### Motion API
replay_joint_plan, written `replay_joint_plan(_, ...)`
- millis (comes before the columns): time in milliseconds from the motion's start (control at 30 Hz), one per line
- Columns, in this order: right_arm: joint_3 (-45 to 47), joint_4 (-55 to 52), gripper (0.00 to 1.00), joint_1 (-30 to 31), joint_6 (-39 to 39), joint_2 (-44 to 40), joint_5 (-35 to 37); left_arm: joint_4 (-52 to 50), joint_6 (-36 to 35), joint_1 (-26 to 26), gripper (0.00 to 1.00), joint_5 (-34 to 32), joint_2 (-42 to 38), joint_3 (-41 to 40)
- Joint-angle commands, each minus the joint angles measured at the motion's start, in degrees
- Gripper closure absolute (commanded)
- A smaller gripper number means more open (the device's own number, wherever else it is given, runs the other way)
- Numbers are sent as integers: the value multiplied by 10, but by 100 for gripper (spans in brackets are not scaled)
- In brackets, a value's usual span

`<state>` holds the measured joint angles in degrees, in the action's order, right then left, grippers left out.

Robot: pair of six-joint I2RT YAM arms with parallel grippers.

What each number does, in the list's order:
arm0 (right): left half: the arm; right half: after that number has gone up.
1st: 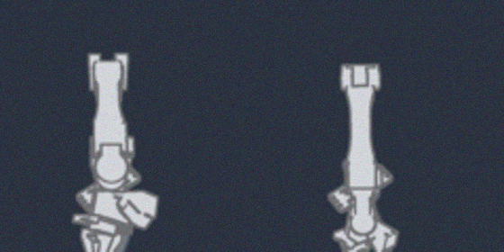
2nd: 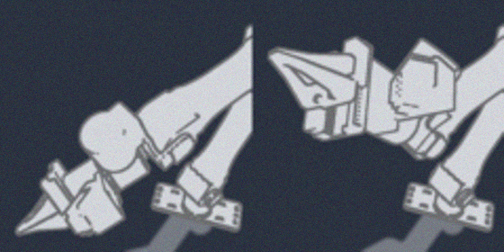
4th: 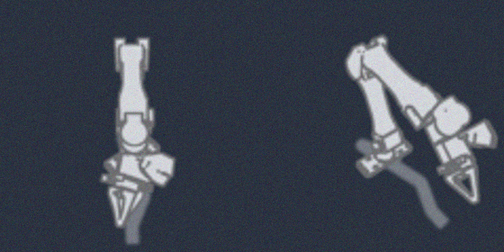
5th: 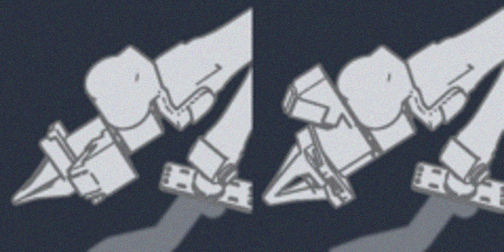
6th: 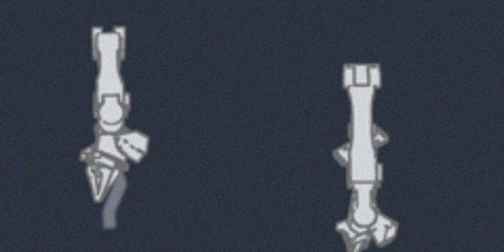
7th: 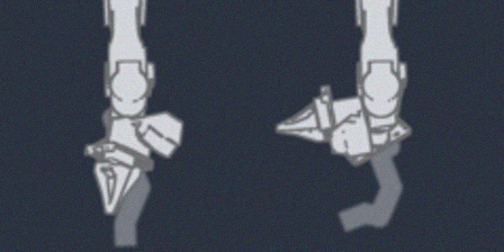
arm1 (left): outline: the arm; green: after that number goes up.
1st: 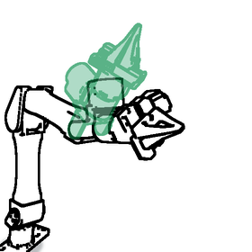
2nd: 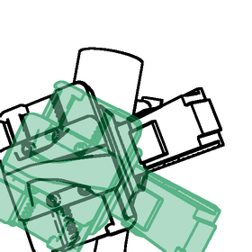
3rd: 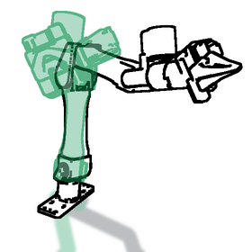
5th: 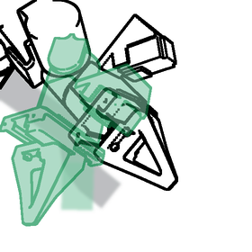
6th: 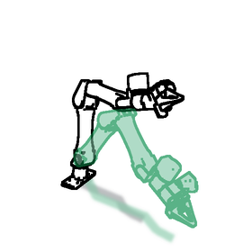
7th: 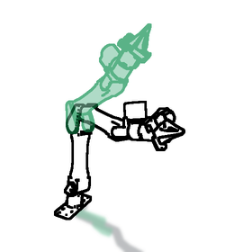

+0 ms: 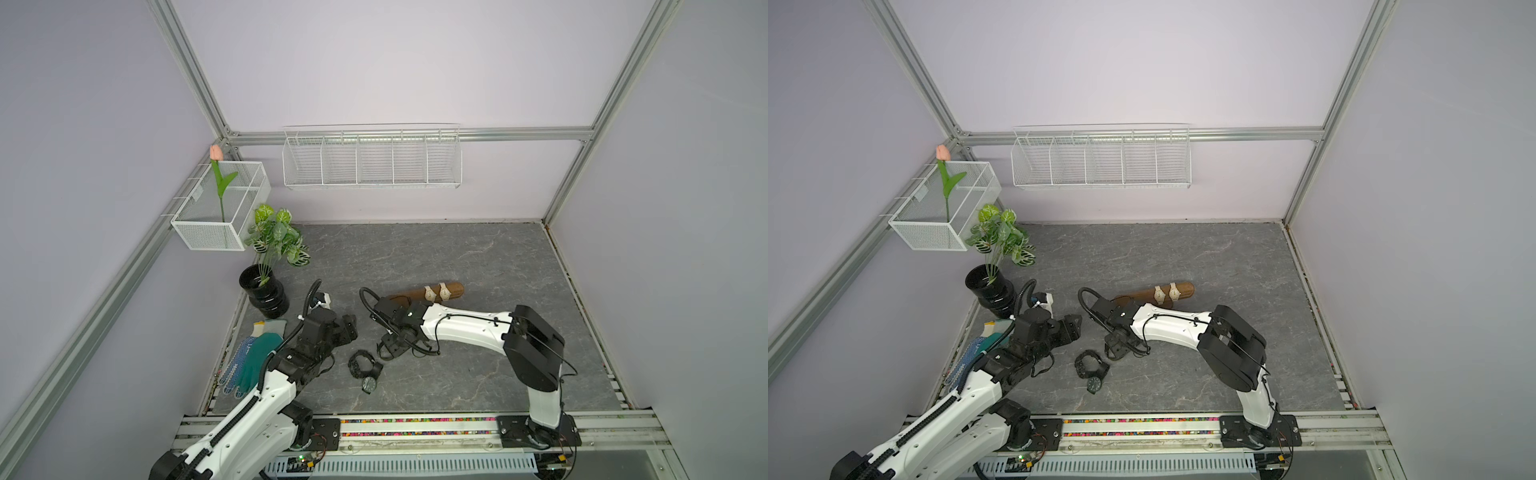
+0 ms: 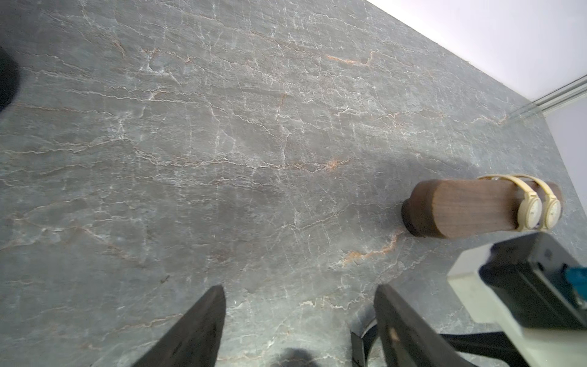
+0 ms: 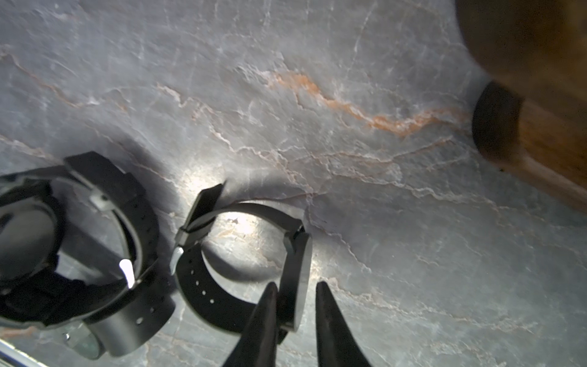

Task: Place watch on stand
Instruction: Pick up the watch at the center of the board.

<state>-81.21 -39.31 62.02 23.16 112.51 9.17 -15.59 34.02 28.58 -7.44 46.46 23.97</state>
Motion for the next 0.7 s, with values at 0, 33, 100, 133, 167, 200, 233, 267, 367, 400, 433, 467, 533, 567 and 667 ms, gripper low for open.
replay_joint_plan(0, 5, 4, 76, -2, 0, 10, 6, 4, 0, 2, 24, 3, 0, 11)
replay_joint_plan(33, 5, 6, 76, -3, 0, 9, 5, 5, -2, 2, 24, 4, 0, 11)
replay_joint_plan(100, 14, 13, 80, -2, 4, 1, 9, 7, -5, 2, 24, 12, 3, 11)
replay_joint_plan(133, 23, 23, 81, -2, 5, -6, 10, 8, -7, 2, 25, 16, 6, 12)
replay_joint_plan(167, 31, 32, 82, -2, 6, -15, 14, 8, -11, 2, 25, 20, 10, 14)
replay_joint_plan(200, 37, 36, 83, -3, 6, -24, 21, 9, -11, 2, 26, 25, 13, 14)
replay_joint_plan(233, 43, 38, 84, -3, 7, -33, 29, 11, -12, 2, 26, 31, 15, 15)
replay_joint_plan(267, 48, 40, 85, -3, 7, -43, 38, 15, -14, 2, 27, 38, 18, 16)
replay_joint_plan(367, 73, 56, 86, -7, 6, -82, 64, 27, -26, 22, 29, 50, 29, 27)
replay_joint_plan(400, 85, 68, 86, -8, 5, -98, 73, 24, -33, 45, 29, 37, 32, 38)
replay_joint_plan(433, 94, 77, 86, -9, 5, -112, 83, 24, -38, 67, 29, 25, 35, 48)
replay_joint_plan(467, 105, 84, 86, -10, 6, -129, 94, 25, -45, 90, 29, 15, 40, 60)
replay_joint_plan(533, 121, 92, 86, -15, 10, -156, 117, 29, -54, 121, 29, 6, 52, 78)
replay_joint_plan(567, 129, 94, 86, -17, 12, -170, 128, 33, -57, 133, 30, 8, 59, 86)
replay_joint_plan(667, 149, 104, 85, -27, 15, -209, 147, 68, -57, 153, 31, 26, 72, 89)
